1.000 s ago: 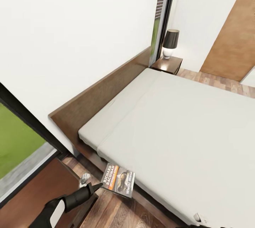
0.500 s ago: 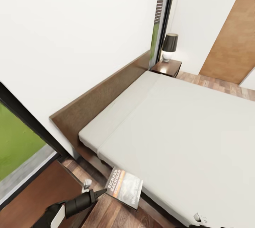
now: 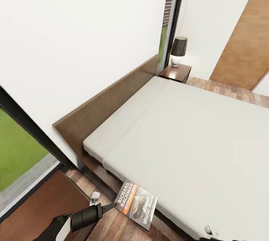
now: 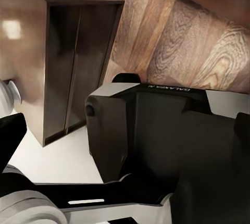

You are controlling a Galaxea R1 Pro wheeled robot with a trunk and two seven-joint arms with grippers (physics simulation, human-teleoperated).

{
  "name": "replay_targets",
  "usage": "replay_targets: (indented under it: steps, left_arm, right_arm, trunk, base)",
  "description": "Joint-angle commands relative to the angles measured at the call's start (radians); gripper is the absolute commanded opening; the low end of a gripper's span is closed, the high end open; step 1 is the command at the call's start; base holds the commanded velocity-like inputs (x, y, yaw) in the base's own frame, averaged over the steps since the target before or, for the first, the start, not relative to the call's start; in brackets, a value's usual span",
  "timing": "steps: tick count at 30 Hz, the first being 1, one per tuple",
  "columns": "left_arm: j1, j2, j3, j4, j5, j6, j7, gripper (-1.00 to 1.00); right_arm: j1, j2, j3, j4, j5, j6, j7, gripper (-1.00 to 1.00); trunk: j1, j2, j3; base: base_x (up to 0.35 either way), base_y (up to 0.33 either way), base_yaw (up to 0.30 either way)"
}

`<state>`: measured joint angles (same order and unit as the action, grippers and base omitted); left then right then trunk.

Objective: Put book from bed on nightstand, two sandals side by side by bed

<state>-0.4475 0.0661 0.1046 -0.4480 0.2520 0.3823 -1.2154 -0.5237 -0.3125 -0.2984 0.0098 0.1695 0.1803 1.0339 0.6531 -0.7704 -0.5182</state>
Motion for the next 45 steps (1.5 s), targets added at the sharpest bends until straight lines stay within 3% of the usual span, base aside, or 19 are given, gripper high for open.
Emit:
replay_targets:
  steps: [1, 9, 33, 45]
  left_arm:
    - [0.0, 0.0, 0.001, 0.0, 0.003, 0.01, -0.003, -1.0]
    - [0.0, 0.0, 0.001, 0.0, 0.003, 0.01, -0.003, -1.0]
    - [0.0, 0.0, 0.001, 0.03, 0.003, 0.008, 0.001, -1.0]
    - [0.0, 0.001, 0.001, 0.065, 0.003, -0.035, 0.001, -1.0]
  right_arm:
    - [-0.001, -0.001, -0.009, 0.001, 0.007, 0.007, 0.004, 1.0]
    - [-0.001, 0.0, -0.009, 0.001, 0.007, 0.007, 0.003, 1.0]
    - [-0.001, -0.002, -0.009, 0.001, 0.007, 0.007, 0.003, 1.0]
    - [-0.001, 0.0, -0.008, 0.001, 0.008, 0.007, 0.003, 1.0]
  trunk:
    - [0.0, -0.001, -0.001]
    - [0.0, -0.001, 0.001]
    - [0.0, -0.001, 0.039]
    - [0.0, -0.001, 0.058]
  base:
    - [0.0, 0.0, 0.0]
    - [0.0, 0.0, 0.0]
    - [0.0, 0.0, -0.005]
    - [0.0, 0.0, -0.035]
